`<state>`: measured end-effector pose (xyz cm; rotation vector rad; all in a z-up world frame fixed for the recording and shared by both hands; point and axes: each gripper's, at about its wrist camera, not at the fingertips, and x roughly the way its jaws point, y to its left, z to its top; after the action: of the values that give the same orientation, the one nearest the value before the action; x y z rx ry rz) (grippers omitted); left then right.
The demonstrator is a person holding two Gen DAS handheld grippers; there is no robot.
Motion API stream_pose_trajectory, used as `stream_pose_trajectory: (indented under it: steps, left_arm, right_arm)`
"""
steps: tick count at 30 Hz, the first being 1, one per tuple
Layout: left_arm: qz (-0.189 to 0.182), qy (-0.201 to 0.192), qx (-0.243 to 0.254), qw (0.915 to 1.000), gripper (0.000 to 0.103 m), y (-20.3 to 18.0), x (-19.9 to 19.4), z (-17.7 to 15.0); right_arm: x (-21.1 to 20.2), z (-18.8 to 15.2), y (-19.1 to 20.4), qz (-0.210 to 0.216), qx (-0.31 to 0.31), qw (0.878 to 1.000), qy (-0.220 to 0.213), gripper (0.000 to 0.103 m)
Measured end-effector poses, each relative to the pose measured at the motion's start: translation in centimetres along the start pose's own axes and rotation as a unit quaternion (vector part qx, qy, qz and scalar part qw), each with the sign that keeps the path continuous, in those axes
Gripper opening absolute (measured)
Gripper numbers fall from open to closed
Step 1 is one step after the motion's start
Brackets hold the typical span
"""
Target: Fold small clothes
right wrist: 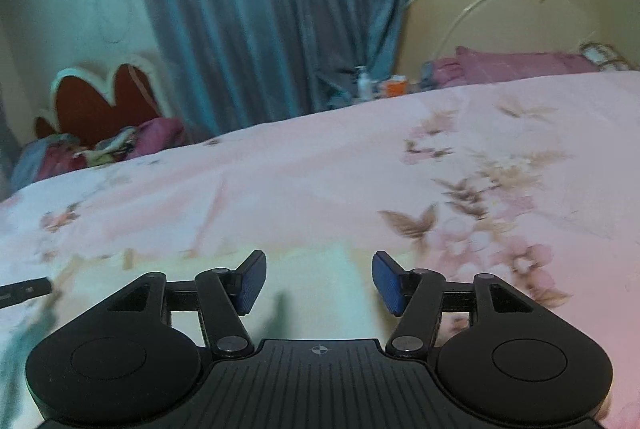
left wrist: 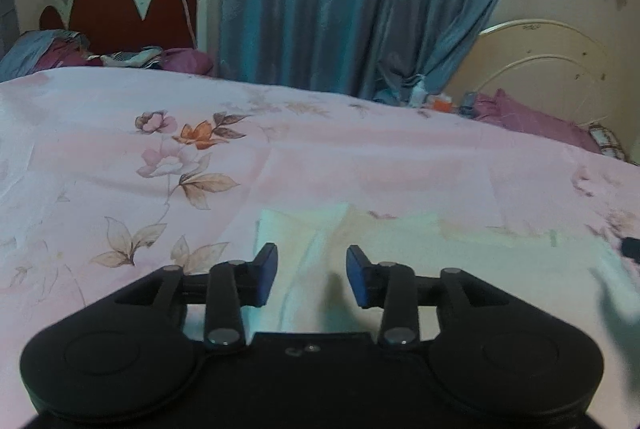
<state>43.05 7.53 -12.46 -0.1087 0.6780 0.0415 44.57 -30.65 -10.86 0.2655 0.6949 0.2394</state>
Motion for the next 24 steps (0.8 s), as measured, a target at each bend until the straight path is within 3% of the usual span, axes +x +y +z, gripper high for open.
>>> stream_pose_trajectory:
  steps: [8, 12, 18, 24]
  left_arm:
    - [-0.044, 0.027, 0.026, 0.9984, 0.049, -3.6, -1.2, -1.8]
    - [-0.031, 0.046, 0.031, 0.9980, 0.050, -3.8, -0.8, -3.3]
    - [-0.014, 0.052, 0.052, 0.9972, 0.050, -3.4, -0.8, -4.0]
    - [-0.003, 0.058, 0.050, 0.9970, 0.053, -3.8, -0.5, -3.8]
  right_arm:
    - [0.5, -2.5, 5.1, 0.043, -0.038, 0.998, 0.029, 0.058]
    - [0.7, -4.0, 6.4, 0.049, -0.059, 0.996, 0.039, 0.058]
    - [1.4, -6.1, 5.9, 0.007, -0.111, 0.992, 0.051, 0.058]
    - [0.4, -6.1, 5.9, 0.004, -0.084, 0.995, 0.057, 0.058]
